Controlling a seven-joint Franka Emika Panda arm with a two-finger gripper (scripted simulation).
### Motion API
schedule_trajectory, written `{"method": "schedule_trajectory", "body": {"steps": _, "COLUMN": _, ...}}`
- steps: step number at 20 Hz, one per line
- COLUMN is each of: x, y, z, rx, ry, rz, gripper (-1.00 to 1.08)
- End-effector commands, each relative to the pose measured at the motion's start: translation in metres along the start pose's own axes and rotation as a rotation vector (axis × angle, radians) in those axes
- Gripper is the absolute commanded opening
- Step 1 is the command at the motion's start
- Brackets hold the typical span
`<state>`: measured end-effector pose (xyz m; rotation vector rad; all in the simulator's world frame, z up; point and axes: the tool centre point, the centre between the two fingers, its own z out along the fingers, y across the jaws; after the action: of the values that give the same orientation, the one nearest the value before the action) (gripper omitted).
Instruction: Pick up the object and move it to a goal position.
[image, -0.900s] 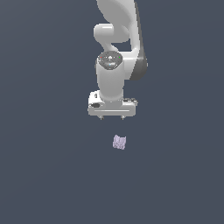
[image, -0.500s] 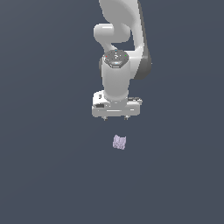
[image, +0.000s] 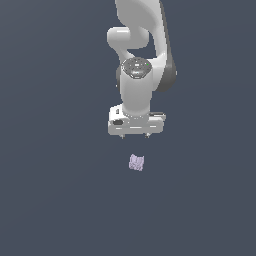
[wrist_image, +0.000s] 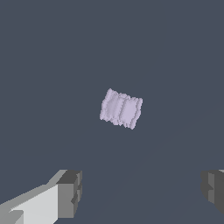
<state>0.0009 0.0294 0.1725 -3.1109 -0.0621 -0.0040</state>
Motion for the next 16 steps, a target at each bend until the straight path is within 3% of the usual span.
{"method": "schedule_trajectory", "body": {"steps": 1, "x": 0.003, "y": 0.000, "z": 0.004, "rx": -0.001, "ry": -0.001, "rz": 0.016, "gripper": 1.00}}
{"method": "schedule_trajectory", "body": {"steps": 16, "x": 0.043, "y": -0.005, "z": 0.064, "rx": -0.022, "ry": 0.000, "rz": 0.245, "gripper": 1.00}}
